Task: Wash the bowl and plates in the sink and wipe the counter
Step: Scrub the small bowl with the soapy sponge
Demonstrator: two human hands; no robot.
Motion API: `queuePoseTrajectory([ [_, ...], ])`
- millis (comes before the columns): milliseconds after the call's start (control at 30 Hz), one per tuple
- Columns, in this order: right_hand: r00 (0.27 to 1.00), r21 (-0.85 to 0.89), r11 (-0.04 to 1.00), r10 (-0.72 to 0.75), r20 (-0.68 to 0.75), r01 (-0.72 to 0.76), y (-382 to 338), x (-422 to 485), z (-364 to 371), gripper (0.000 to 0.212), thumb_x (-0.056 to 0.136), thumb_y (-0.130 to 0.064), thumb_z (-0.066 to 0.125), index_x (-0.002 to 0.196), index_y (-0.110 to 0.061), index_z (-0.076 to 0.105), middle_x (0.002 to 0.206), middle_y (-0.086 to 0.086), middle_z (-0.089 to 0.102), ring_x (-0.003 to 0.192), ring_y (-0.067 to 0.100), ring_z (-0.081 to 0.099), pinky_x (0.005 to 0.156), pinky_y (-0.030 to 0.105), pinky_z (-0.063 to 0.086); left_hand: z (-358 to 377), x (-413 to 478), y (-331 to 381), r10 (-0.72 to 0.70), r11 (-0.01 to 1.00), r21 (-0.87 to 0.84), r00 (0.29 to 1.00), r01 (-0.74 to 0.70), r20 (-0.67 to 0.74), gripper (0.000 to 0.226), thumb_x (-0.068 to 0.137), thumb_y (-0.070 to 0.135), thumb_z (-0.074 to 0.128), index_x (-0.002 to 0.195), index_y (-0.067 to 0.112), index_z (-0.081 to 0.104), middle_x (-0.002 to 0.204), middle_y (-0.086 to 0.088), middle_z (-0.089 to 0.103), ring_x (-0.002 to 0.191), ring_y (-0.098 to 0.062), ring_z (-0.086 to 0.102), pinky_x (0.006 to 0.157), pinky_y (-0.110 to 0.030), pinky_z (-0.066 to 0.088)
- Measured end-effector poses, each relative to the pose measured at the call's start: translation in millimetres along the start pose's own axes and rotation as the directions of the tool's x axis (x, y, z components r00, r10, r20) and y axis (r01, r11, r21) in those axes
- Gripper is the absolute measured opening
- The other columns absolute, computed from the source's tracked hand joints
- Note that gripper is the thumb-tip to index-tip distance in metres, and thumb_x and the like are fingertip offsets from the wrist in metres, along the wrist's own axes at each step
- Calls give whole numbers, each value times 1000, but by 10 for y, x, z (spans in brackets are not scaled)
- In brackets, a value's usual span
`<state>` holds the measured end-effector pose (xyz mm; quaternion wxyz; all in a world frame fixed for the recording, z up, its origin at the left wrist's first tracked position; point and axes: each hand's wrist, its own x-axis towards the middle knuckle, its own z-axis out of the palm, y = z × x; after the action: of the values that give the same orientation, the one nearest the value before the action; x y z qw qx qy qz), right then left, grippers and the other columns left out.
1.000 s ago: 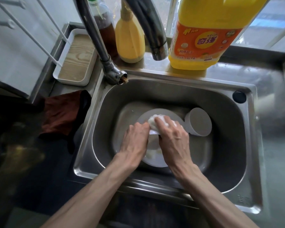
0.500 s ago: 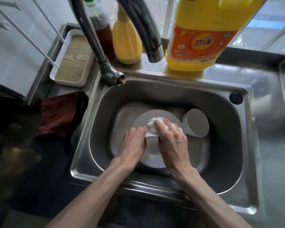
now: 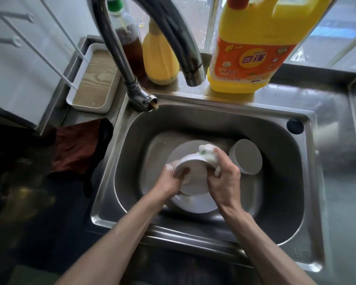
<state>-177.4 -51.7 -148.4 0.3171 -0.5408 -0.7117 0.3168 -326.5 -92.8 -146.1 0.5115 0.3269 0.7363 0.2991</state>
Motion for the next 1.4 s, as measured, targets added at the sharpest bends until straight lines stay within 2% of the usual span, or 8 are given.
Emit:
queuePoseTrajectory([
  [267,971,-279,930,-227,78,240,-128,-26,26,36,89,0,69,119,-20,66,125,-2,66,99,30,65,74,45,56,-100,98,-59,327,713,662,945,-231,-22,30,85,8,47,103,26,64,87,-7,73,87,-40,67,69,-44,55],
  [400,990,-7,991,-131,-55,131,-91,-19,-24,37,88,6,67,117,-17,70,122,-6,70,107,19,68,83,43,56,-23,-7,-15,109,993,-30,993,-110,-43,11,96,20,69,104,27,69,100,-4,72,92,-33,69,64,-52,63],
  [500,991,42,993,-111,-70,114,-111,-51,-35,39,88,7,66,120,-14,70,123,-4,69,109,18,68,84,44,56,26,-24,-28,-140,900,-407,988,154,65,23,96,9,70,117,-2,68,113,-21,67,97,-41,68,58,-53,63],
  [767,953,-336,894,-300,47,298,-290,30,-85,41,82,7,64,114,-19,67,125,-1,65,97,29,61,73,43,52,-129,90,5,317,771,599,946,-215,-68,24,87,17,45,94,20,67,81,-6,72,75,-35,72,58,-44,61],
  [867,990,-23,991,-134,-45,133,-201,80,-82,41,84,7,62,112,-21,70,121,-10,69,106,19,67,81,42,55,-49,8,156,12,999,-33,998,-14,-65,14,100,20,63,94,12,73,89,-12,72,83,-34,71,55,-50,63],
  [933,995,85,995,-48,-82,55,-198,72,-72,40,85,5,66,114,-22,70,120,-12,70,108,17,68,83,44,55,20,-75,256,-171,881,-436,982,186,74,7,100,4,63,98,2,69,92,-14,67,81,-33,66,48,-43,62],
  [1200,948,-232,921,-285,139,311,-233,86,-35,38,83,6,63,111,-20,68,123,-3,66,102,29,63,80,45,52,-145,127,60,139,907,407,989,-110,-42,17,89,19,58,87,20,76,83,-12,74,71,-33,74,50,-40,62],
  [1400,996,216,973,87,5,-86,-250,36,-5,42,83,7,69,117,-19,71,107,-10,74,99,5,69,85,28,58,-26,-127,34,-195,888,-416,980,197,47,6,92,12,77,90,14,72,93,-12,71,78,-24,70,51,-43,62],
])
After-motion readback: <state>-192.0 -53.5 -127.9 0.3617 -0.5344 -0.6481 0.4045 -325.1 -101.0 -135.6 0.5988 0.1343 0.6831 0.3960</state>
